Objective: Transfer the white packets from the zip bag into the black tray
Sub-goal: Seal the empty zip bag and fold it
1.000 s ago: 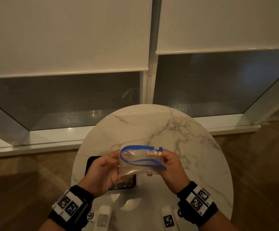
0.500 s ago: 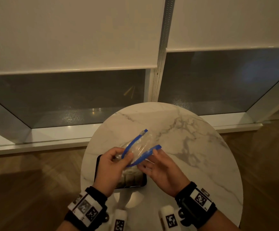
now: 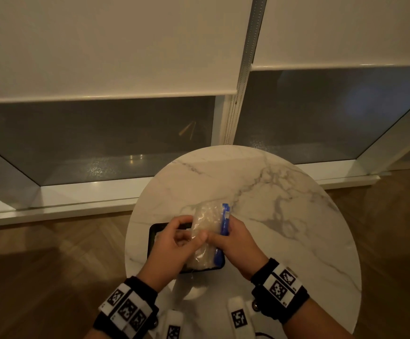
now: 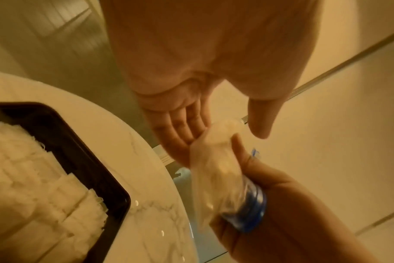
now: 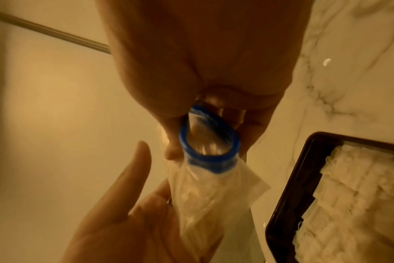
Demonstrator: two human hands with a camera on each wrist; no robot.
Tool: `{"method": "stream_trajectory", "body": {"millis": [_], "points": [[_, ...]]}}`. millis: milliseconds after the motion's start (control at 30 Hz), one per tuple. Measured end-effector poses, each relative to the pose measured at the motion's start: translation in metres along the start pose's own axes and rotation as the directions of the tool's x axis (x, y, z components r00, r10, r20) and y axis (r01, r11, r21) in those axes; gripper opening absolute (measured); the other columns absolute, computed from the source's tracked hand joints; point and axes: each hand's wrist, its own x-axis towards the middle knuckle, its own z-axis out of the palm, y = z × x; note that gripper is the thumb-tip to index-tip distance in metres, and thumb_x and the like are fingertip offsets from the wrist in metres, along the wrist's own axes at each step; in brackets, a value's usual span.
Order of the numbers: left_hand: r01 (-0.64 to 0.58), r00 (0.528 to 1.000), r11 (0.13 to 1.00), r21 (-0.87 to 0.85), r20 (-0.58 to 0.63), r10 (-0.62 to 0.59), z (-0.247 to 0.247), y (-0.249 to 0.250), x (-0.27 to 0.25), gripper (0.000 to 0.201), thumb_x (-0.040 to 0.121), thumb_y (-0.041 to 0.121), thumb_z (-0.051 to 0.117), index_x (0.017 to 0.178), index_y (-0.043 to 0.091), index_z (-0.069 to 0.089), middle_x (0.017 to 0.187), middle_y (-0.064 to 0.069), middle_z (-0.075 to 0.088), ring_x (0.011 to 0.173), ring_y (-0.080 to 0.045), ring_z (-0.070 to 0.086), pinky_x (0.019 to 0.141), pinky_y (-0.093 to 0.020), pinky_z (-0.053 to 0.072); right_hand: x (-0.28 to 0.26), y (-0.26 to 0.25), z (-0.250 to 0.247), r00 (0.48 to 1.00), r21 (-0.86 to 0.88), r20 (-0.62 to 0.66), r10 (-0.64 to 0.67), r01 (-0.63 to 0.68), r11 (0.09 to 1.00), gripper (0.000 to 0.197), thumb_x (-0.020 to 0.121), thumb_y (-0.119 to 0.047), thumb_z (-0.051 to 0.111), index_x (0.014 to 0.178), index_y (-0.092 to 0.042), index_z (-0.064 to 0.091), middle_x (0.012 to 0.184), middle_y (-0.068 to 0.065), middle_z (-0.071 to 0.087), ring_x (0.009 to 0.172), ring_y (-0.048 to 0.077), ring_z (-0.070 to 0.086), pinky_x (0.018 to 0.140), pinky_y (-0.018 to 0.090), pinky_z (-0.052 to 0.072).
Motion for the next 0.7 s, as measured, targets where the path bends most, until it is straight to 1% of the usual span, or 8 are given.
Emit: {"method": "stream_trajectory", "body": {"millis": [100, 200, 300, 367, 433, 500, 567, 700], "points": [[0.067, 0.995, 0.998, 0.011, 0.066, -0.068, 0.0, 0.003, 0.003, 0.038, 0.083, 0.04, 0.066, 0.114, 0.018, 0.064, 0.1, -0.004, 0.075, 0.089, -0.021, 0.073, 0.067, -0.032, 0.059, -0.003, -0.005, -0.005, 0.991, -0.14, 0.133, 0.017, 0.002, 0.99, 0.021, 0.083, -0.001, 0.074, 0.101, -0.011, 0.071, 0.089, 0.001, 0.076, 0.083, 0.014, 0.072, 0.073, 0.024, 0.055], [0.023, 0.995, 0.992, 0.123, 0.095, -0.035, -0.002, -0.002, 0.008, 0.039, 0.08, 0.035, 0.075, 0.117, 0.024, 0.065, 0.106, 0.001, 0.073, 0.094, -0.019, 0.071, 0.073, -0.036, 0.06, -0.009, -0.005, -0.015, 0.954, -0.395, 0.286, 0.092, 0.03, 0.918, 0.019, 0.08, -0.005, 0.078, 0.086, -0.022, 0.073, 0.075, -0.015, 0.071, 0.069, -0.003, 0.064, 0.067, 0.017, 0.05], [0.032, 0.963, 0.976, 0.214, 0.255, -0.087, 0.004, 0.001, 0.011, 0.031, 0.085, 0.019, 0.077, 0.114, 0.018, 0.069, 0.103, -0.003, 0.076, 0.095, -0.022, 0.072, 0.077, -0.032, 0.059, -0.014, 0.003, -0.028, 0.958, -0.517, 0.264, 0.109, 0.045, 0.855, 0.032, 0.073, -0.017, 0.085, 0.1, -0.023, 0.068, 0.093, -0.007, 0.072, 0.082, 0.008, 0.068, 0.076, 0.031, 0.057], [0.028, 0.942, 0.961, 0.274, 0.315, -0.117, 0.012, 0.003, 0.015, 0.022, 0.086, 0.015, 0.077, 0.108, 0.016, 0.072, 0.097, -0.008, 0.076, 0.086, -0.024, 0.072, 0.071, -0.034, 0.058, -0.02, 0.009, -0.04, 0.976, -0.515, 0.183, 0.114, -0.004, 0.857, 0.042, 0.07, -0.024, 0.087, 0.101, -0.029, 0.058, 0.091, -0.006, 0.07, 0.075, 0.007, 0.066, 0.067, 0.029, 0.056], [0.05, 0.955, 0.953, 0.3, 0.265, -0.134, 0.025, 0.005, 0.021, 0.014, 0.089, 0.013, 0.074, 0.103, 0.012, 0.072, 0.091, -0.015, 0.075, 0.08, -0.032, 0.071, 0.07, -0.046, 0.057, -0.027, 0.012, -0.056, 0.989, -0.453, 0.123, 0.079, -0.015, 0.892, 0.038, 0.075, -0.028, 0.084, 0.096, -0.026, 0.052, 0.083, -0.002, 0.068, 0.066, 0.006, 0.058, 0.062, 0.025, 0.047], [0.09, 0.977, 0.974, 0.208, 0.171, -0.127, 0.041, 0.006, 0.026, 0.012, 0.094, 0.009, 0.067, 0.106, 0.008, 0.069, 0.096, -0.022, 0.073, 0.086, -0.04, 0.07, 0.076, -0.057, 0.057, -0.035, 0.011, -0.077, 0.996, -0.259, 0.048, 0.072, -0.057, 0.964, 0.031, 0.084, -0.02, 0.077, 0.104, -0.018, 0.053, 0.087, 0.006, 0.069, 0.071, 0.011, 0.06, 0.065, 0.03, 0.05], [0.111, 0.987, 0.99, 0.089, 0.109, -0.12, 0.067, 0.009, 0.029, 0.015, 0.096, 0.008, 0.061, 0.111, 0.006, 0.066, 0.102, -0.024, 0.072, 0.09, -0.038, 0.071, 0.078, -0.062, 0.057, -0.047, 0.01, -0.107, 0.993, -0.033, -0.006, 0.119, -0.119, 0.992, 0.028, 0.089, -0.016, 0.072, 0.113, -0.013, 0.057, 0.094, 0.008, 0.07, 0.079, 0.017, 0.064, 0.063, 0.034, 0.055], [0.091, 0.991, 0.995, 0.039, 0.093, -0.094, 0.135, 0.008, 0.025, 0.018, 0.098, 0.008, 0.057, 0.115, 0.005, 0.063, 0.104, -0.017, 0.073, 0.088, -0.027, 0.072, 0.069, -0.035, 0.061, -0.077, 0.02, -0.163, 0.978, 0.296, -0.13, 0.164, -0.12, 0.948, 0.04, 0.083, -0.024, 0.076, 0.119, -0.013, 0.064, 0.102, 0.016, 0.067, 0.087, 0.022, 0.063, 0.057, 0.034, 0.054]]}}
